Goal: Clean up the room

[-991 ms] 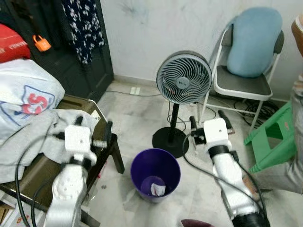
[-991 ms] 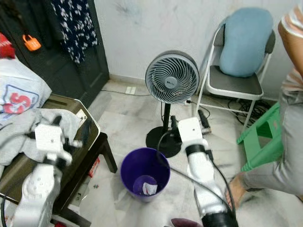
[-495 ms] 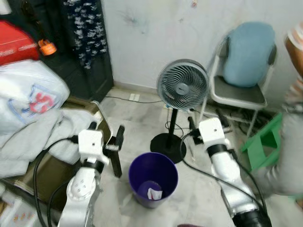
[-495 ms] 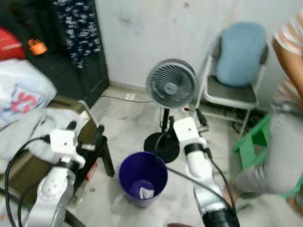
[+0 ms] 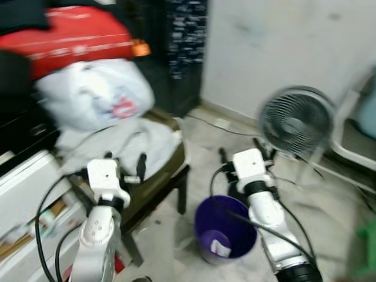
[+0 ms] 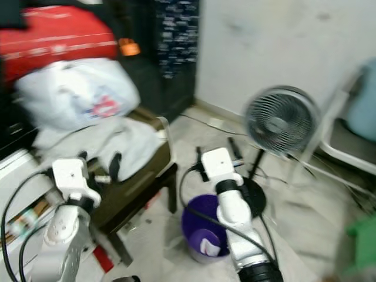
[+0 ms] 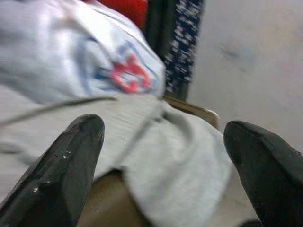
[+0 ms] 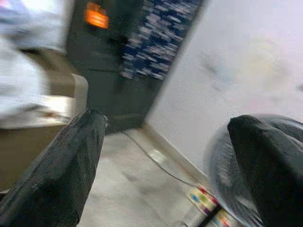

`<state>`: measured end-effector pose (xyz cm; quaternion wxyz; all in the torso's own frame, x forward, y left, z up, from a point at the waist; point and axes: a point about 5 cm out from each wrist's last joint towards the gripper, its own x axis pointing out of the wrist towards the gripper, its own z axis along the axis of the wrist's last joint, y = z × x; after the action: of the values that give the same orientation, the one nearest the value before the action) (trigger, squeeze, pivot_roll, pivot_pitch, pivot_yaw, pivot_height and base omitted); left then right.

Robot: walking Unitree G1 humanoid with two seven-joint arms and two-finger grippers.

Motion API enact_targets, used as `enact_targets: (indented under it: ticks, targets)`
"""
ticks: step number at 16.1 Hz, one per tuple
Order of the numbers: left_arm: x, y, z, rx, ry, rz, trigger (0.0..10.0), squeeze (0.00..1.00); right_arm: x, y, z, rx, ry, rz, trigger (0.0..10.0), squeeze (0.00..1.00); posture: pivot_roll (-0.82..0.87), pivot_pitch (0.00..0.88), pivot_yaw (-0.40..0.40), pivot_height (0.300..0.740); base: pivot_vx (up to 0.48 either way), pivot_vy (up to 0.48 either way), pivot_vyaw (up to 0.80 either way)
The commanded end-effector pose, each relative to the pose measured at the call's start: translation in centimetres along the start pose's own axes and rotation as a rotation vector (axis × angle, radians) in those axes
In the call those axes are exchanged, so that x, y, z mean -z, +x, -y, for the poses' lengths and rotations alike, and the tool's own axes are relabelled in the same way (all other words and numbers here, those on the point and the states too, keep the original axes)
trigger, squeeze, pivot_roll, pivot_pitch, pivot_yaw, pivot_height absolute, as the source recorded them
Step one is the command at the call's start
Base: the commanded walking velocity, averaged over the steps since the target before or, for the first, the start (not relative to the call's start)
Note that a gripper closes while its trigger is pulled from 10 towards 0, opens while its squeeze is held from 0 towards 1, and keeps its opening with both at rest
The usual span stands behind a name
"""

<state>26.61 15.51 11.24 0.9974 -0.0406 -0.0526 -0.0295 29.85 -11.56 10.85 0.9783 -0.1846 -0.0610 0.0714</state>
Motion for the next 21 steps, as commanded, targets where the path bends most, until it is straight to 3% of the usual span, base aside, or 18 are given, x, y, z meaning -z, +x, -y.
enact_targets:
  ticks: [1,6,12,21]
  targets:
    - [0.03,0.0,-0.02,-0.015,-0.01,-0.01,10.0,0.0,-0.81,0.47,0.1,-0.017,-0.004,0.032,10.0,0.0,-0.06,0.0,-0.027,0.74,0.0,0.0,0.8]
    - [0.34,-0.59,0.85,0.01,-0.012,-0.025,10.0,0.0,-1.25,1.05,0.77,-0.021,-0.004,0.046,10.0,0.0,-0.07,0.005,-0.034,0.74,0.0,0.0,0.8]
    - [-0.19,0.03,0.51,-0.009,0.059,-0.013,10.0,0.0,-1.34,1.39,0.79,-0.015,0.007,0.049,10.0,0.0,-0.06,0.018,-0.027,0.74,0.0,0.0,0.8]
    - [-0.29,-0.32,0.28,0.02,0.066,-0.026,10.0,0.0,-0.95,1.15,0.56,-0.015,0.017,0.035,10.0,0.0,-0.05,0.031,-0.023,0.74,0.0,0.0,0.8]
